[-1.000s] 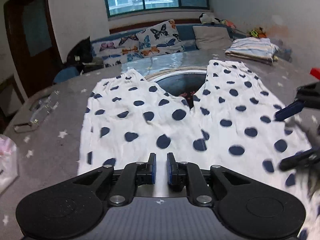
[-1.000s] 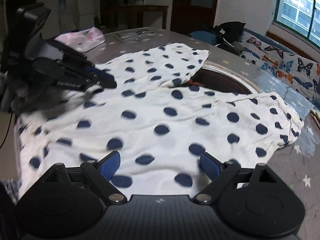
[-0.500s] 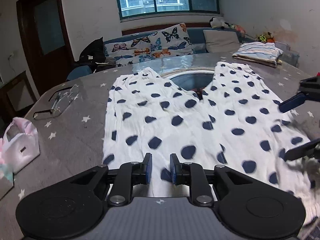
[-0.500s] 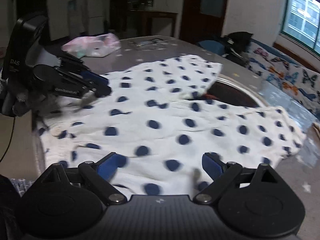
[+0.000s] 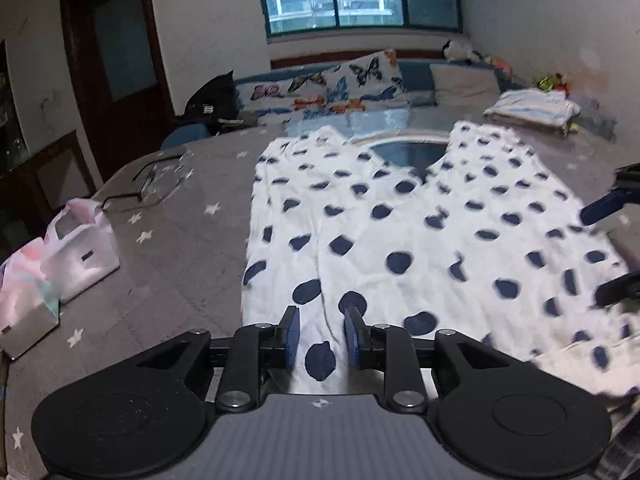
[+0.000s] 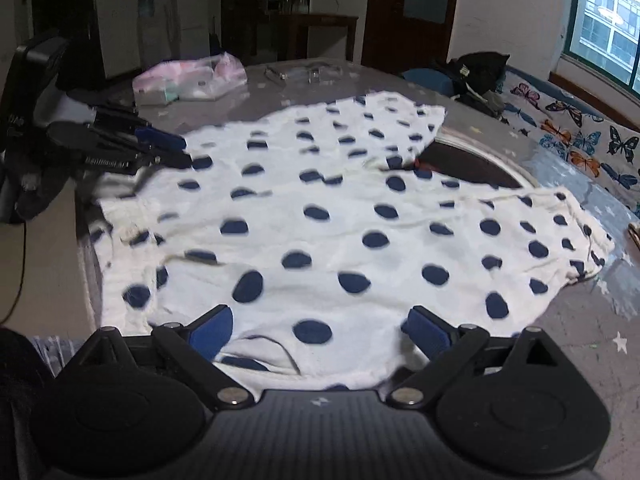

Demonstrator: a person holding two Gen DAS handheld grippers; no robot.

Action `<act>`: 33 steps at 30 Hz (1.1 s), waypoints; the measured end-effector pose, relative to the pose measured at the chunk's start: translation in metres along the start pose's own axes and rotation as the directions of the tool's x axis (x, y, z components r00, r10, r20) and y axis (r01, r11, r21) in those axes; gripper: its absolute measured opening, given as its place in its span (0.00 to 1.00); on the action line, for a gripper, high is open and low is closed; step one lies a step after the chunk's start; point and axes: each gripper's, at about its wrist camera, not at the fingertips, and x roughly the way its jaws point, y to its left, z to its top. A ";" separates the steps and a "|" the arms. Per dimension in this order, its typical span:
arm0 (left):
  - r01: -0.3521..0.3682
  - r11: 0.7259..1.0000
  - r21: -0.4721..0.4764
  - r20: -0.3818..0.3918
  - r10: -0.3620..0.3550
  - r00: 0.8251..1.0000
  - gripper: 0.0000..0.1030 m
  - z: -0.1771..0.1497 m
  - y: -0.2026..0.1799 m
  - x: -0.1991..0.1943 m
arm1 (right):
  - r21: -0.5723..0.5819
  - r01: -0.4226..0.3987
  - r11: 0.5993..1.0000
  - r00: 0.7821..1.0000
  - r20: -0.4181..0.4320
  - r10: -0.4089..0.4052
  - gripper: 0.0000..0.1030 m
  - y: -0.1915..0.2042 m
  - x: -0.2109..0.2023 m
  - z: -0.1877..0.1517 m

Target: Fold clothes

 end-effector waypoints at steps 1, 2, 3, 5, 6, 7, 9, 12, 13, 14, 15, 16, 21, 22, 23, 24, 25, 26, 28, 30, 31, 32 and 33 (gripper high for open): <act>0.003 1.000 0.003 0.005 -0.003 1.000 0.30 0.001 -0.001 -0.002 | 0.000 -0.002 1.000 1.000 0.010 0.002 0.96 0.002 0.001 0.001; 0.011 1.000 0.001 0.003 -0.011 1.000 0.32 0.001 -0.002 -0.002 | -0.001 -0.003 1.000 1.000 0.020 0.003 0.99 0.003 0.003 0.002; 0.018 1.000 -0.003 -0.003 -0.018 1.000 0.34 0.000 -0.002 -0.001 | -0.001 -0.005 1.000 1.000 0.026 0.005 1.00 0.004 0.005 0.003; 0.002 1.000 0.011 -0.020 -0.002 1.000 0.34 -0.003 -0.003 0.003 | 0.002 -0.012 1.000 1.000 0.016 0.012 1.00 0.007 0.013 0.002; -0.003 1.000 0.011 -0.026 0.004 1.000 0.34 -0.005 -0.001 0.004 | 0.005 -0.017 1.000 1.000 0.010 0.017 1.00 0.008 0.017 0.001; -0.009 1.000 0.011 -0.032 0.009 0.999 0.34 -0.007 0.000 0.004 | 0.013 -0.023 1.000 1.000 0.010 0.023 1.00 0.007 0.017 -0.002; -0.008 1.000 0.002 -0.034 0.008 0.999 0.34 -0.008 0.004 0.002 | 0.035 -0.029 0.999 1.000 0.010 0.029 1.00 0.004 0.016 -0.005; -0.006 1.000 0.006 -0.018 0.006 1.000 0.37 -0.006 0.005 -0.005 | 0.049 -0.017 0.999 1.000 0.027 0.015 1.00 -0.001 0.009 -0.003; -0.005 1.000 0.008 -0.019 0.005 1.000 0.39 -0.005 0.005 -0.005 | 0.055 -0.019 0.998 0.999 0.042 0.017 1.00 -0.002 0.007 -0.002; -0.005 1.000 0.010 -0.019 0.005 1.000 0.39 -0.005 0.004 -0.004 | 0.059 -0.021 0.998 0.998 0.054 0.018 1.00 -0.002 0.005 0.000; -0.004 1.000 0.012 -0.020 0.005 1.000 0.39 -0.004 0.004 -0.003 | 0.062 -0.023 0.998 0.998 0.062 0.019 1.00 -0.002 0.005 0.001; -0.010 1.000 0.016 -0.030 0.011 0.999 0.39 -0.006 0.005 -0.001 | 0.065 -0.023 0.998 0.998 0.065 0.019 1.00 -0.003 0.007 0.001; -0.014 1.000 -0.001 -0.045 0.014 0.999 0.40 -0.009 0.010 -0.001 | 0.078 -0.014 0.997 1.000 0.023 0.013 1.00 -0.007 0.019 -0.007; -0.011 1.000 -0.005 -0.041 0.011 0.999 0.40 -0.008 0.010 -0.003 | 0.078 -0.015 0.997 1.000 0.028 0.013 1.00 -0.008 0.018 -0.007; -0.004 1.000 -0.008 -0.030 0.004 1.000 0.41 -0.007 0.011 -0.006 | 0.077 -0.012 0.997 0.999 0.037 0.009 1.00 -0.008 0.016 -0.006; -0.005 1.000 -0.007 -0.022 0.004 1.000 0.42 -0.005 0.011 -0.008 | 0.077 -0.009 0.997 0.999 0.047 0.006 1.00 -0.009 0.013 -0.004; -0.006 1.000 -0.008 -0.018 0.006 1.000 0.42 -0.003 0.011 -0.009 | 0.077 -0.009 0.997 0.998 0.056 0.005 1.00 -0.010 0.011 -0.003; -0.007 1.000 -0.003 -0.018 0.007 1.000 0.42 -0.002 0.010 -0.007 | 0.078 -0.011 0.997 0.998 0.061 0.006 1.00 -0.012 0.011 -0.001; -0.008 1.000 0.007 -0.018 0.009 1.000 0.42 -0.001 0.010 -0.005 | 0.074 -0.006 0.997 0.999 0.054 0.002 1.00 -0.014 0.013 0.000; -0.015 1.000 0.008 -0.040 0.016 0.999 0.42 -0.003 0.012 0.000 | 0.074 0.005 0.997 0.999 0.039 -0.008 1.00 -0.016 0.018 -0.002; -0.016 1.000 0.006 -0.052 0.016 0.999 0.42 -0.005 0.013 0.002 | 0.075 0.007 0.997 0.999 0.030 -0.009 1.00 -0.016 0.020 -0.004; -0.020 1.000 0.004 -0.059 0.020 0.998 0.43 -0.007 0.015 0.003 | 0.076 0.008 0.997 1.000 0.026 -0.010 1.00 -0.017 0.021 -0.007; -0.020 1.000 0.002 -0.058 0.020 0.998 0.43 -0.008 0.016 0.003 | 0.077 0.007 0.997 0.999 0.032 -0.010 1.00 -0.017 0.021 -0.009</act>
